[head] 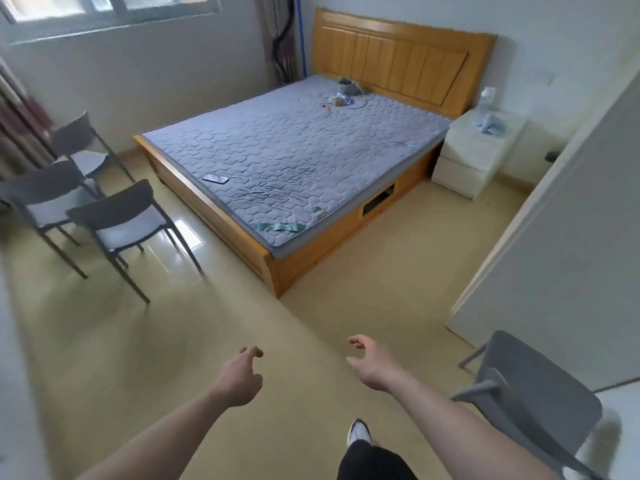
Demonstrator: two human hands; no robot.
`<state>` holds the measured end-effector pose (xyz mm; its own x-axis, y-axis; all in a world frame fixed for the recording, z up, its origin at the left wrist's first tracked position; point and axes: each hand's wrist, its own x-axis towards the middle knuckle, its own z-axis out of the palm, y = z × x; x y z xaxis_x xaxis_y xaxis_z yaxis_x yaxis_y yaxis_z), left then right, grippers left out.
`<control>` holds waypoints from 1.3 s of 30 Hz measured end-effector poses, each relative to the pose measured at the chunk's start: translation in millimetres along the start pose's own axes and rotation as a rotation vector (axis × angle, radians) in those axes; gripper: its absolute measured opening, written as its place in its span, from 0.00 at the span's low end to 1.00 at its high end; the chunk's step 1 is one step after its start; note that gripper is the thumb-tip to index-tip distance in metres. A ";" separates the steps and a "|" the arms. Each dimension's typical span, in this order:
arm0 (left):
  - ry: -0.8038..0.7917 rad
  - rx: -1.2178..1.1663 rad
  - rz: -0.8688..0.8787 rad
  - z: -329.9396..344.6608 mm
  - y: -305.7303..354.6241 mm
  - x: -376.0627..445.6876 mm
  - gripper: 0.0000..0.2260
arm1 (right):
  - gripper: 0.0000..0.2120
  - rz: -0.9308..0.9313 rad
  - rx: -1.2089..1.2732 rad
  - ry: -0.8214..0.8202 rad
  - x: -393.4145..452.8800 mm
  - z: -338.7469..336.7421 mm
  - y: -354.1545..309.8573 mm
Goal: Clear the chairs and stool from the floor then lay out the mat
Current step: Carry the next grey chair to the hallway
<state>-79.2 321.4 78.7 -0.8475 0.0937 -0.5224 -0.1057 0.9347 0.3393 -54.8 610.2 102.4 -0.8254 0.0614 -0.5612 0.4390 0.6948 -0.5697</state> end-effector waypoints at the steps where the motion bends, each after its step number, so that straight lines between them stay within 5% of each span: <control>1: 0.021 -0.034 -0.025 -6.7 -12.1 -0.9 0.23 | 0.22 -0.031 -0.033 -0.008 4.2 2.4 -19.3; 21: 0.358 -0.434 -0.472 -141.6 -182.0 53.1 0.23 | 0.25 -0.419 -0.397 -0.281 196.4 44.4 -303.5; 39: 0.390 -0.571 -0.651 -229.8 -415.5 69.8 0.24 | 0.25 -0.505 -0.485 -0.378 251.0 211.2 -539.0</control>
<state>-213.9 -139.2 80.9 -0.6353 -0.6045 -0.4806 -0.7696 0.4440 0.4589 -423.6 99.8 141.9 -0.6687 -0.5313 -0.5201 -0.2313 0.8135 -0.5336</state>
